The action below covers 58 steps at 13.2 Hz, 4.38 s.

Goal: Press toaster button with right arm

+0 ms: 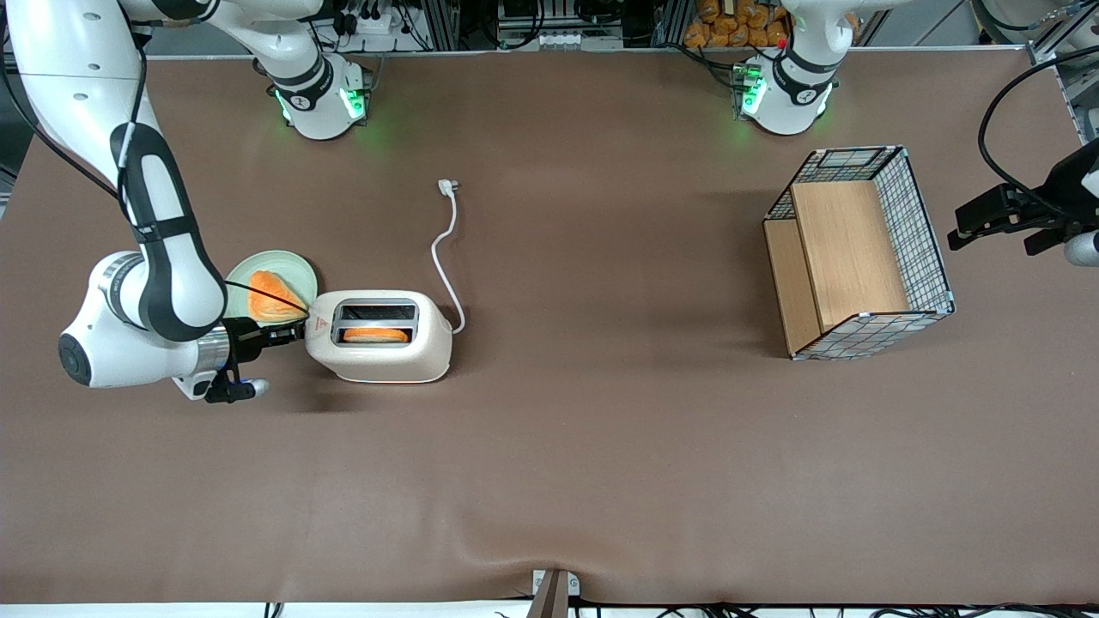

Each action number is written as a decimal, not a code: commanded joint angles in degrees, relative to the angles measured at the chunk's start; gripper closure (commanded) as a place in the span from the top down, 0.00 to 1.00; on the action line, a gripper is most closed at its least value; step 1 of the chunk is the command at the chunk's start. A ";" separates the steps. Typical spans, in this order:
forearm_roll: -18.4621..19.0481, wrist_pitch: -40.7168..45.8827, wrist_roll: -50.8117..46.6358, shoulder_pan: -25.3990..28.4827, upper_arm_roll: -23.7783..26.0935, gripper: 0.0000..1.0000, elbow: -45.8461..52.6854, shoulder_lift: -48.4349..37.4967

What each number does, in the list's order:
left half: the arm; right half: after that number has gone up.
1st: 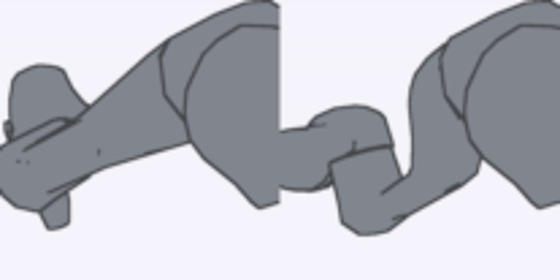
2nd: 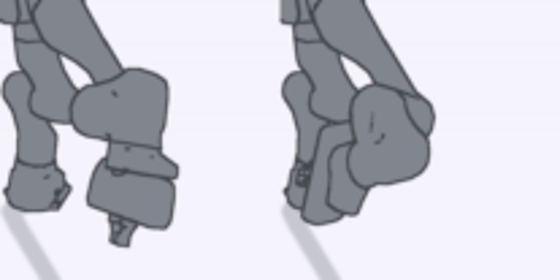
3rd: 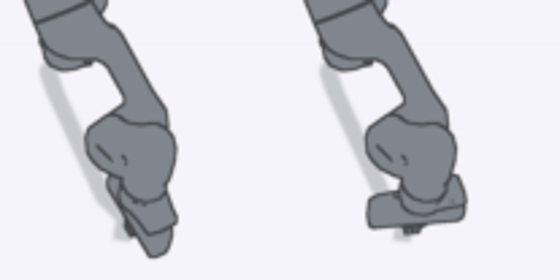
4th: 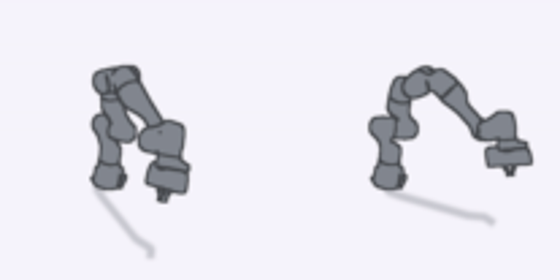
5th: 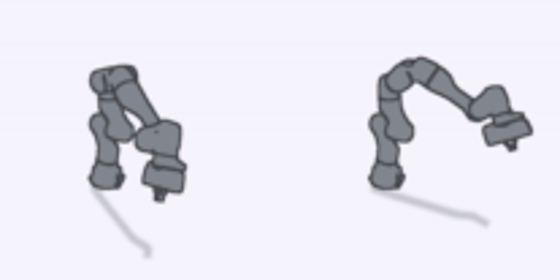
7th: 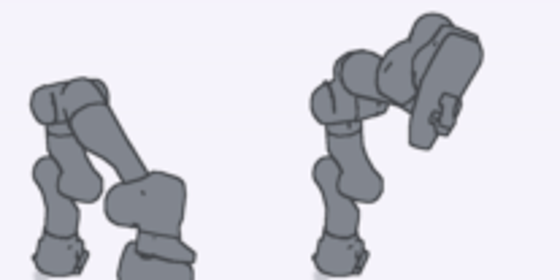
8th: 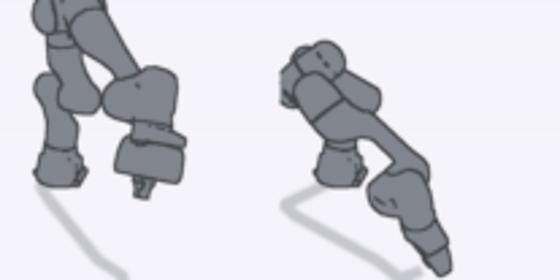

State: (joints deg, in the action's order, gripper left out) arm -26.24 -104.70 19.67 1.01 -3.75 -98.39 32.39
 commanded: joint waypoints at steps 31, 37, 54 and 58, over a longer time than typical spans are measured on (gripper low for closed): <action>21.56 17.05 -4.81 0.75 -0.73 1.00 19.20 -16.20; 22.63 26.38 -11.40 -0.92 -2.75 1.00 19.20 -25.61; 25.27 27.80 -19.76 -1.63 -2.05 1.00 11.99 -35.29; 25.44 26.92 -19.85 -1.28 -2.05 1.00 12.08 -35.47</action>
State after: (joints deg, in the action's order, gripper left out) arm -2.18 -77.32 0.81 -0.92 -5.86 -85.66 -2.17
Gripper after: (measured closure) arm 0.000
